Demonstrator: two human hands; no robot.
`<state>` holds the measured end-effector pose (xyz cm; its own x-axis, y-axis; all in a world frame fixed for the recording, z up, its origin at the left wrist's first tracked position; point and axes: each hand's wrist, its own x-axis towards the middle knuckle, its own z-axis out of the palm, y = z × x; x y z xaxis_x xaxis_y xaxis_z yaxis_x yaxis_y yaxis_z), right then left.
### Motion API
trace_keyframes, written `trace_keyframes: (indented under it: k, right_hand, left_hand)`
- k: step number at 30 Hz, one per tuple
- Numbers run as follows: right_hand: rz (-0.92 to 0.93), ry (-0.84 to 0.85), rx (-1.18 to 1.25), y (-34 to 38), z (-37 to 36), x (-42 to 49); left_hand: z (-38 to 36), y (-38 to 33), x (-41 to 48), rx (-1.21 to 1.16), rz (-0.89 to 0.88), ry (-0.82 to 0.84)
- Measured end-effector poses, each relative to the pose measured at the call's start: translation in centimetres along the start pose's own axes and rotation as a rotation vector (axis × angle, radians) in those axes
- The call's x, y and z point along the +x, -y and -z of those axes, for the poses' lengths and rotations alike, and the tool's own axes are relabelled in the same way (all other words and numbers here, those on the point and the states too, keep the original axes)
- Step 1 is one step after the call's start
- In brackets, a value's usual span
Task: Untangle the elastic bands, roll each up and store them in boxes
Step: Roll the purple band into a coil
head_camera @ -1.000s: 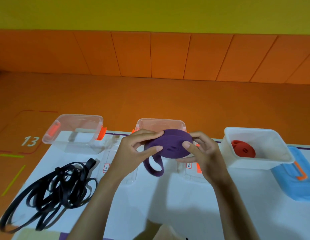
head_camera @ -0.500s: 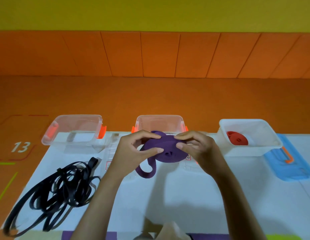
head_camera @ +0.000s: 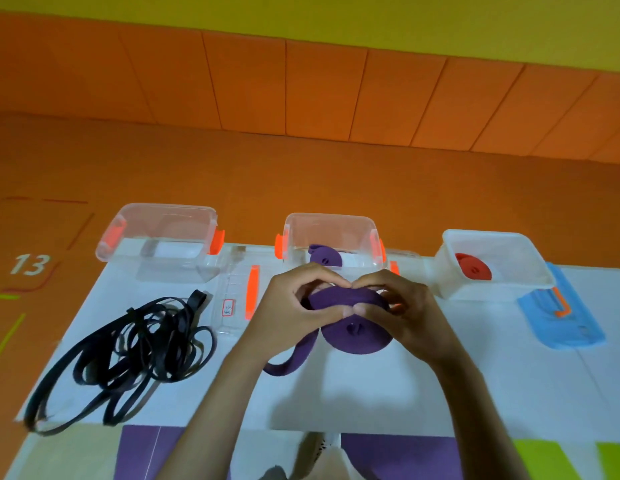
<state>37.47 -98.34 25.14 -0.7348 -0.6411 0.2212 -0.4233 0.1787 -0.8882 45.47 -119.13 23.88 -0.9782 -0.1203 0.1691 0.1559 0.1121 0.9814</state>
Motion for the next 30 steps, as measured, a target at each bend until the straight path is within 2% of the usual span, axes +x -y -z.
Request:
trace_keyframes:
  k: [4,8,10,12,15,20,24,28,30]
  right_hand:
    - [-0.010,-0.021,-0.036,0.0,-1.3,-0.8]
    - [-0.035,-0.105,-0.049,0.1,-2.7,-2.1]
    - [-0.064,-0.172,-0.061,0.1,-3.1,-2.8]
    - [-0.082,-0.235,-0.089,0.0,-3.2,-3.5]
    - [-0.069,-0.304,-0.160,0.0,-3.4,-4.7]
    - [-0.046,-0.365,-0.222,0.0,-3.7,-6.5]
    - [-0.051,-0.396,-0.191,0.4,-3.7,-7.6]
    - [-0.048,-0.408,-0.174,0.8,-4.1,-8.6]
    - [-0.057,-0.424,-0.176,0.7,-4.2,-9.1]
  left_hand:
    - [0.5,0.2,-1.4,-0.055,0.058,-0.003]
    - [2.0,0.6,-2.6,0.156,0.095,0.094]
    - [2.8,1.3,-3.4,0.214,0.117,-0.014]
    - [3.6,2.7,-4.5,0.213,0.178,-0.210]
    - [4.2,5.1,-6.2,0.170,0.366,-0.351]
    - [2.8,7.9,-8.9,0.050,0.607,-0.376]
    - [1.7,8.5,-10.1,-0.093,0.664,-0.361]
    - [1.0,8.3,-11.2,-0.192,0.612,-0.442]
    - [1.2,7.9,-11.7,-0.277,0.601,-0.425]
